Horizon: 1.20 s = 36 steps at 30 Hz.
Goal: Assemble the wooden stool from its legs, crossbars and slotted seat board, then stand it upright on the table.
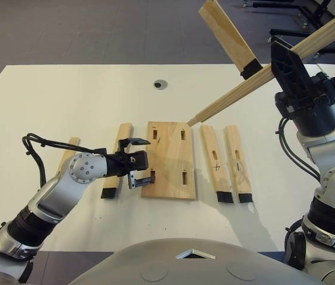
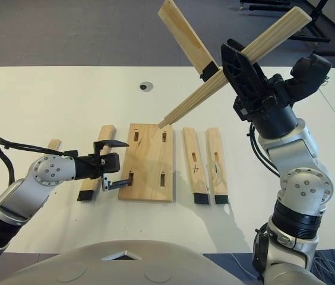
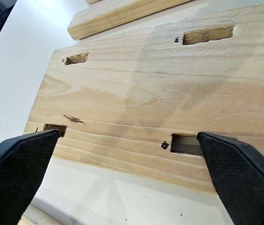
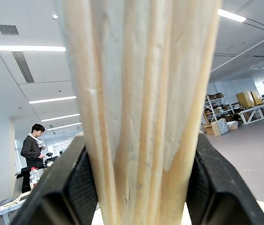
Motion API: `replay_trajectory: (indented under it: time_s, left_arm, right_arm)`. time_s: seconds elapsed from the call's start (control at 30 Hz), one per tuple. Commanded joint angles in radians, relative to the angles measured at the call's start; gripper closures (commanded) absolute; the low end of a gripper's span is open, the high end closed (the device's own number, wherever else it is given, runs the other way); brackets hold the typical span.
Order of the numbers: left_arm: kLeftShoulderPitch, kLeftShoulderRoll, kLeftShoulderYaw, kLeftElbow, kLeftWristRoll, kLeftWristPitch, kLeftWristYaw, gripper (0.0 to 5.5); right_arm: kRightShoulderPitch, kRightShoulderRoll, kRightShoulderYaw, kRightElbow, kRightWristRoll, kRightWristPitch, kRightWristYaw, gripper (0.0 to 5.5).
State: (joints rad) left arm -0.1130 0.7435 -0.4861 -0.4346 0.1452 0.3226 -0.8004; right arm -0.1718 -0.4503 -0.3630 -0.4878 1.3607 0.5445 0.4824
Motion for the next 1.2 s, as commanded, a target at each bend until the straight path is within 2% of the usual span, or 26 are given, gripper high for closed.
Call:
replay_trajectory:
  time_s: [0.03, 0.17, 0.53, 0.7, 0.93, 1.1, 1.2]
  left_arm:
    - [0.004, -0.043, -0.134, 0.087, 0.129, 0.062, -0.011, 0.10]
    - [0.026, -0.089, -0.204, 0.079, 0.184, 0.127, -0.010, 0.10]
    - [0.124, -0.015, -0.299, -0.137, 0.265, 0.366, -0.094, 0.10]
    - [0.120, -0.044, -0.360, -0.127, 0.323, 0.421, -0.086, 0.10]
    - [0.190, -0.068, -0.368, -0.141, 0.311, 0.469, -0.070, 0.10]
    - [0.232, -0.053, -0.404, -0.270, 0.321, 0.552, -0.087, 0.10]
    - [0.237, -0.049, -0.396, -0.262, 0.286, 0.529, -0.092, 0.10]
  right_arm:
    - [-0.015, -0.004, 0.007, -0.023, 0.021, 0.003, -0.003, 3.36]
    - [-0.013, -0.008, 0.008, -0.027, 0.020, -0.002, -0.004, 3.36]
    - [0.025, 0.012, -0.008, -0.060, -0.004, -0.041, -0.026, 3.36]
    - [0.045, 0.005, -0.003, -0.061, -0.032, -0.050, -0.018, 3.36]
    - [0.080, -0.093, -0.015, -0.025, -0.253, -0.094, 0.095, 3.36]
    - [0.067, -0.072, 0.006, -0.023, -0.282, -0.103, 0.098, 3.36]
    - [0.069, -0.057, 0.024, -0.028, -0.277, -0.101, 0.092, 3.36]
